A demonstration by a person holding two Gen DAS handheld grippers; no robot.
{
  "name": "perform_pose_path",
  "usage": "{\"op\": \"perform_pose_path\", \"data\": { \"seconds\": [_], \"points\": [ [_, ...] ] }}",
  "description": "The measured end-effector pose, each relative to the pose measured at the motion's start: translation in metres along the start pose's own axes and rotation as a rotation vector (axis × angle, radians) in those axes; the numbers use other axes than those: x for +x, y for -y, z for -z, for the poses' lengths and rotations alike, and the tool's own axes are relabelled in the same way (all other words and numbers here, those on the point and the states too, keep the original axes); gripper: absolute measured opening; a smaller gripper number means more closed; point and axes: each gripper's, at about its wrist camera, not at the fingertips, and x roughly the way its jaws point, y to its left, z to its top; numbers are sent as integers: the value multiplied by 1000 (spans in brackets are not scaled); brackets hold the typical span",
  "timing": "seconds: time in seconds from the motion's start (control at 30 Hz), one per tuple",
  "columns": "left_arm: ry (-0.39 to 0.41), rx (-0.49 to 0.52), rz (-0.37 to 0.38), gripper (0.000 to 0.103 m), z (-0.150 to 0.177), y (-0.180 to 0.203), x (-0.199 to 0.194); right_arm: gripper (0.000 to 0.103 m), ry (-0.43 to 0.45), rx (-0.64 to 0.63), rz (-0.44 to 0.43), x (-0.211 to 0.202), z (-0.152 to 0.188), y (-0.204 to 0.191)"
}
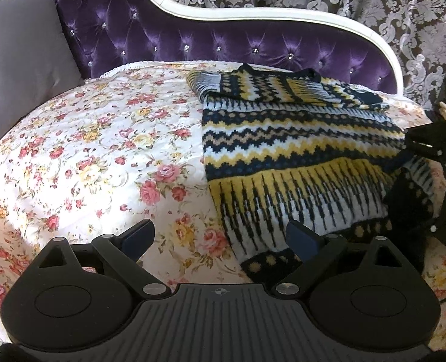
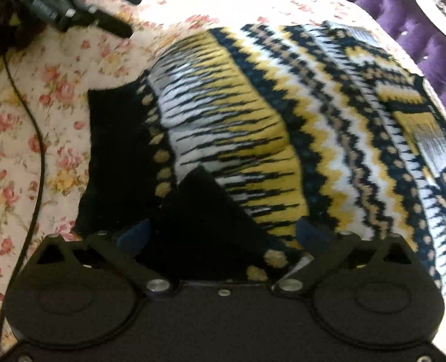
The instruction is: Fold small clothes
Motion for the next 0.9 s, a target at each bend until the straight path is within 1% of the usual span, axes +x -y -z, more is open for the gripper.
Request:
{"op": "perform_pose_path", "data": {
  "seconds": [0.03,0.07,0.13,0.23,0.3,0.33,0.43,0.47,0.5,0.53,0.63,0.73,0.8,0.9],
  "points": [
    [-2,-3,1,95,0,-1,1,102,9,7,1,-3,1,1],
    [-4,-6,1,95,0,-1,2,98,20,16,-2,-6,3,2],
    [-4,-9,3,95,-1,-2,4,87,41,24,-7,-14,6,2],
    [-9,-7,8,95,-3,-2,7,77,49,26,-17,-22,7,1],
    [-9,-3,9,95,-3,0,7,67,55,27,-27,-25,8,1],
    [-9,0,10,95,-3,0,7,65,54,23,-30,-26,7,1],
    [-9,5,12,95,-2,1,7,44,53,4,-47,-30,5,-1],
    [-9,5,14,95,-2,1,8,39,50,-5,-55,-32,5,-3],
    [-8,4,18,95,-2,1,8,27,49,-12,-54,-33,4,-5],
    [-7,5,21,95,-3,1,8,19,51,-21,-57,-36,4,-8],
    [-5,10,29,95,-4,2,9,18,74,-47,-43,-44,5,-16],
    [2,24,48,95,-7,4,10,18,125,-13,-32,-57,8,-14],
    [9,39,68,95,-10,4,12,17,205,75,-36,-73,10,-4],
    [34,44,106,95,-18,4,14,17,338,261,-13,-96,13,24]
  ]
}}
